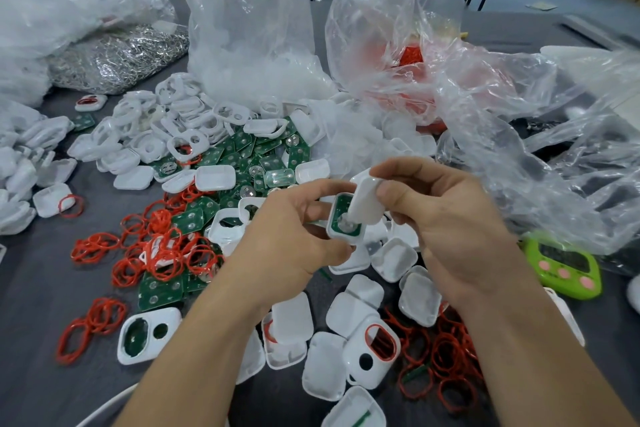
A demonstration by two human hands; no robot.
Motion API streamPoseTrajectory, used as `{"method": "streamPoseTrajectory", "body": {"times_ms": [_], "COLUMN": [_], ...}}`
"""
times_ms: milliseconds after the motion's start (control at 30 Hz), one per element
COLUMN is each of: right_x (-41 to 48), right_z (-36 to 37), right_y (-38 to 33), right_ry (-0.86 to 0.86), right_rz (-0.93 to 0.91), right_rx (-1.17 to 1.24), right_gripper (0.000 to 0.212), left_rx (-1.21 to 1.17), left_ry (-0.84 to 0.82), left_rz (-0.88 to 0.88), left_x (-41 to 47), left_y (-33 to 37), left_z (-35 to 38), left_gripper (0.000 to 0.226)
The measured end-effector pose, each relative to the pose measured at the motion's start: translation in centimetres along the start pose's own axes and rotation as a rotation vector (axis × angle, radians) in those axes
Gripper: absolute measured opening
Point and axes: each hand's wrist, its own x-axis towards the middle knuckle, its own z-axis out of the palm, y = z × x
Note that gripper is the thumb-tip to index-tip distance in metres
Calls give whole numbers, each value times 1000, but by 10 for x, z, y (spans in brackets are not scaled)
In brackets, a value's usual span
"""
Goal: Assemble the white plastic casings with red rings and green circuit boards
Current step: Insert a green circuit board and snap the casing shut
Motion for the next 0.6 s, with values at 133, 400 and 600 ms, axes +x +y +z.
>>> {"method": "streamPoseTrajectory", "body": {"times_ms": [133,400,600], "right_x": [0,0,-2], "right_z": [1,4,9], "right_y": [4,10,15], "right_ry": [20,57,57], "right_rz": [-45,-117,-124], "right_rx": [-205,-315,-334], "right_gripper": [25,22,23], "left_rx": [29,64,41], "left_ry": [1,12,20], "left_rz": [-6,-27,-33], "left_x": [0,-1,-2], "left_y": [1,2,3], "left_z": [0,-1,0], "left_gripper": [68,70,69]}}
